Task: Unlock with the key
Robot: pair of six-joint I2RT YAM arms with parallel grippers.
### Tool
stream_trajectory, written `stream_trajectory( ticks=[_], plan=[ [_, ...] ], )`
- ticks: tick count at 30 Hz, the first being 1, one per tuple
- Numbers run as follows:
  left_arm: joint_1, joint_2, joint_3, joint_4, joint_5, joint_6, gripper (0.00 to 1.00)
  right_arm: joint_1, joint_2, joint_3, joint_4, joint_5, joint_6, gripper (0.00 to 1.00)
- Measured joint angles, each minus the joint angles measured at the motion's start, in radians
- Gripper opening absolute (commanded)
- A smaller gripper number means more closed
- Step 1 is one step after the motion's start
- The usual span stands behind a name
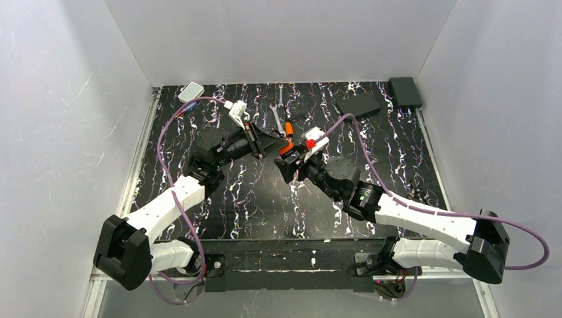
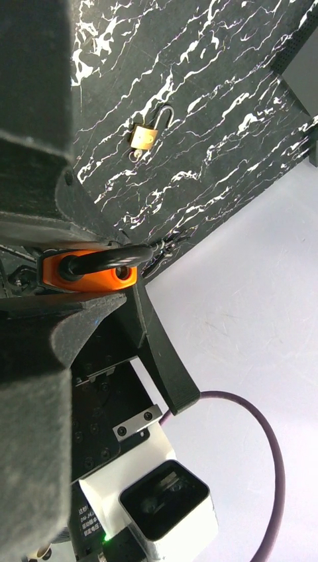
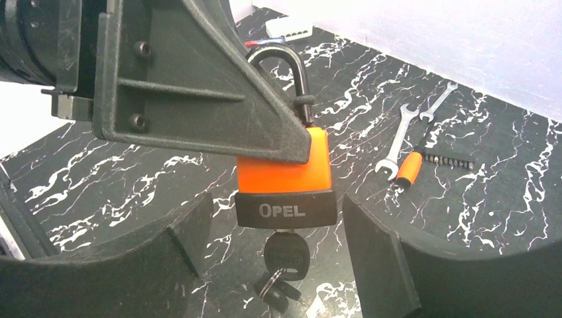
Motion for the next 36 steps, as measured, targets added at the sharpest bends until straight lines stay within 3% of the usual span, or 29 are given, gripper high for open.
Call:
stream_trajectory(
  ticks=[3,16,20,21,23,28,36],
  plan=[
    [0.002,0.0,0.0,0.0,0.0,0.0,0.0,0.0,0.0,0.003,0.016,0.013,-0.016,0.72],
    [0.007,-0.004,-0.004,-0.004,0.0,0.006,0.02,0.003,0.031,0.009,0.046,0.032,-0.046,0.16],
    [0.007,-0.007,-0.009,-0.003,0.0,0.014,0.5,0.006,0.033,0.009,0.046,0.035,-0.045,0.02],
    [0.007,-0.009,-0.01,-0.001,0.0,0.018,0.58,0.007,0.033,0.009,0.046,0.036,-0.045,0.01],
    [0.007,-0.016,-0.013,0.004,0.001,0.026,0.65,0.008,0.033,0.009,0.041,0.036,-0.042,0.01],
    [0.01,-0.043,-0.017,0.016,-0.009,0.031,0.61,0.009,0.028,0.004,0.028,0.034,-0.027,0.01],
    [0.026,-0.048,-0.017,0.009,-0.026,0.046,0.42,0.012,-0.024,-0.046,0.008,0.019,0.008,0.01]
  ],
)
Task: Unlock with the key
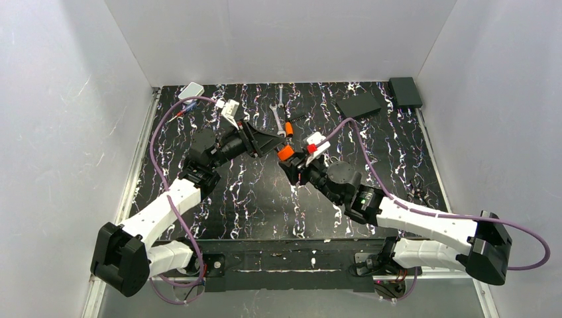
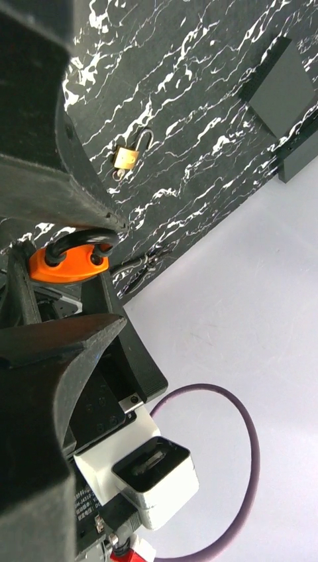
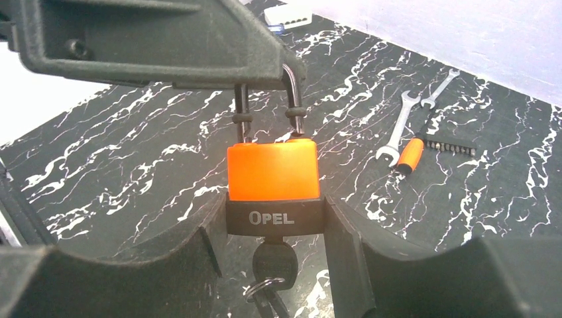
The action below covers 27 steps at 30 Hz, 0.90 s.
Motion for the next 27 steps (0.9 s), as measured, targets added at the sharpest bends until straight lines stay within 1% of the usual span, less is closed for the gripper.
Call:
stream_trajectory(
  ticks=[2,5,6,9,11,17,21,27],
  plan=[
    [0.001,0.0,0.0,-0.004,-0.003,0.009,0.38,0.002,-0.005,-0.008,0.001,-0.011,0.001,0.01],
    [0.001,0.0,0.0,-0.017,-0.005,0.028,0.36,0.005,-0.007,-0.013,-0.002,-0.031,0.002,0.01],
    [0.001,0.0,0.0,-0.024,-0.006,0.037,0.36,0.006,-0.007,-0.013,-0.003,-0.035,0.001,0.01],
    [0.001,-0.001,0.0,-0.05,-0.012,0.069,0.44,0.009,-0.009,-0.013,-0.004,-0.051,-0.003,0.01],
    [0.001,-0.006,0.0,-0.071,-0.019,0.094,0.46,0.01,-0.01,-0.013,-0.008,-0.059,-0.006,0.01],
    [0.002,-0.072,0.0,-0.103,-0.026,0.175,0.47,0.01,-0.021,-0.014,-0.023,-0.084,-0.018,0.01],
    [0.002,-0.12,0.0,-0.102,-0.007,0.225,0.47,0.01,-0.022,-0.014,-0.024,-0.09,-0.026,0.01],
    [0.002,-0.122,0.0,-0.106,0.046,0.258,0.44,0.01,-0.022,-0.014,-0.053,-0.091,-0.035,0.01]
  ],
)
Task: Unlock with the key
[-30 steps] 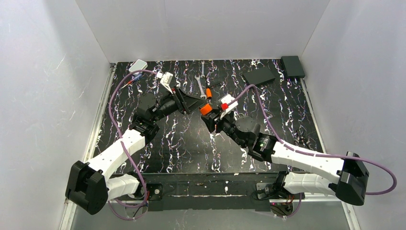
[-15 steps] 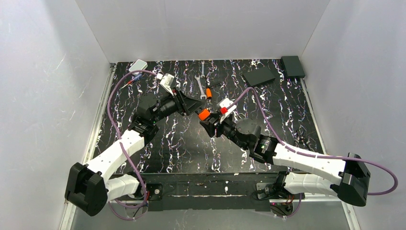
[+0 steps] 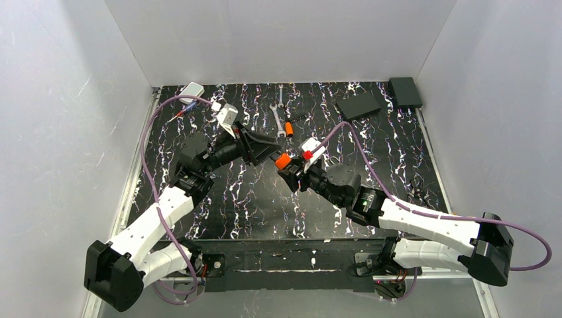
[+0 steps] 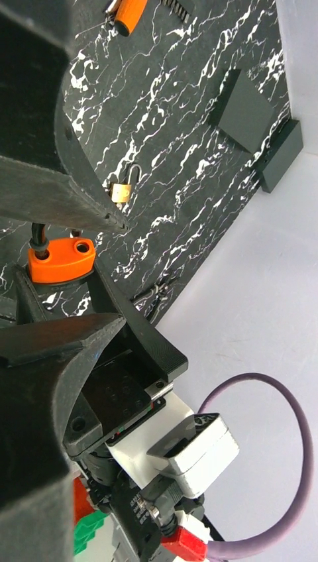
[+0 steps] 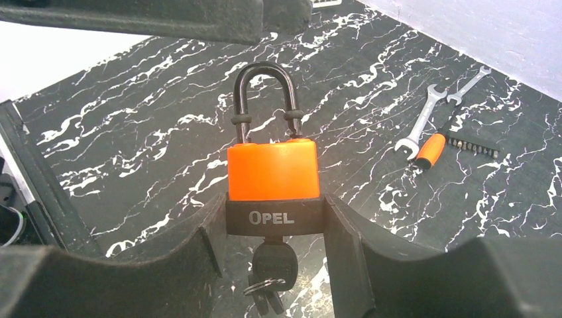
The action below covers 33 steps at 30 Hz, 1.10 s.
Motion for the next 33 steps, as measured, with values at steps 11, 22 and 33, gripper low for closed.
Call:
stream_trajectory(
  ticks=[11,22,33],
  plan=[
    [0.0,0.143,0.069,-0.118,0.074,0.031,0.34,0.0,-0.002,0.001,-0.036,-0.011,-0.061,0.01],
    [0.0,0.173,0.119,-0.256,0.069,0.09,0.37,0.0,-0.055,0.01,-0.09,-0.012,-0.129,0.01],
    [0.018,0.084,0.119,-0.304,-0.052,0.146,0.39,0.0,-0.201,-0.035,-0.155,0.009,-0.105,0.01]
  ],
)
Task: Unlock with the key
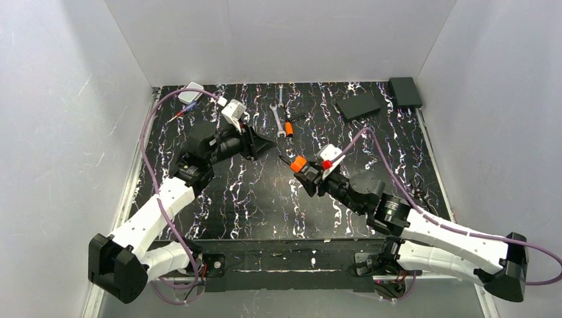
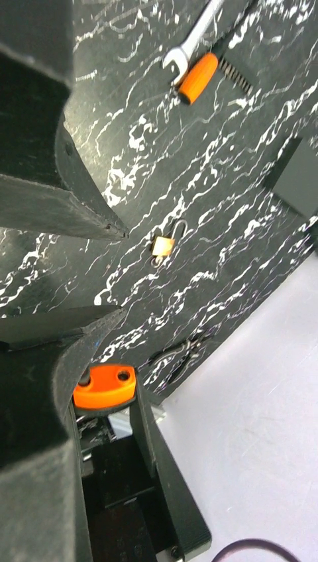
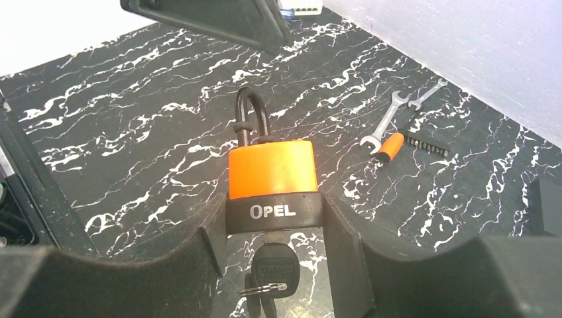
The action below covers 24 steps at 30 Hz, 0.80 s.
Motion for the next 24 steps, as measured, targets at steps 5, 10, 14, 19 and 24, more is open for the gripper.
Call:
stream_trajectory(
  ticks=[5,10,14,19,24],
  plan=[
    [0.012,-0.022,0.0,-0.017,-0.066,0.025,0.29,0.0,-0.086,-0.023,-0.039,-0.005,0.035,0.01],
    [0.015,0.019,0.005,-0.025,-0.031,0.027,0.24,0.0,-0.082,-0.012,-0.046,-0.122,0.117,0.01],
    [0.014,0.076,0.01,-0.024,0.032,0.008,0.22,0.0,-0.013,0.031,-0.033,-0.225,0.2,0.01],
    [-0.003,0.094,0.01,-0.01,0.086,-0.005,0.22,0.002,0.045,0.043,0.044,-0.276,0.291,0.01],
    [-0.033,0.094,0.01,0.006,0.126,-0.005,0.22,0.002,0.11,0.084,0.095,-0.29,0.329,0.01]
  ],
)
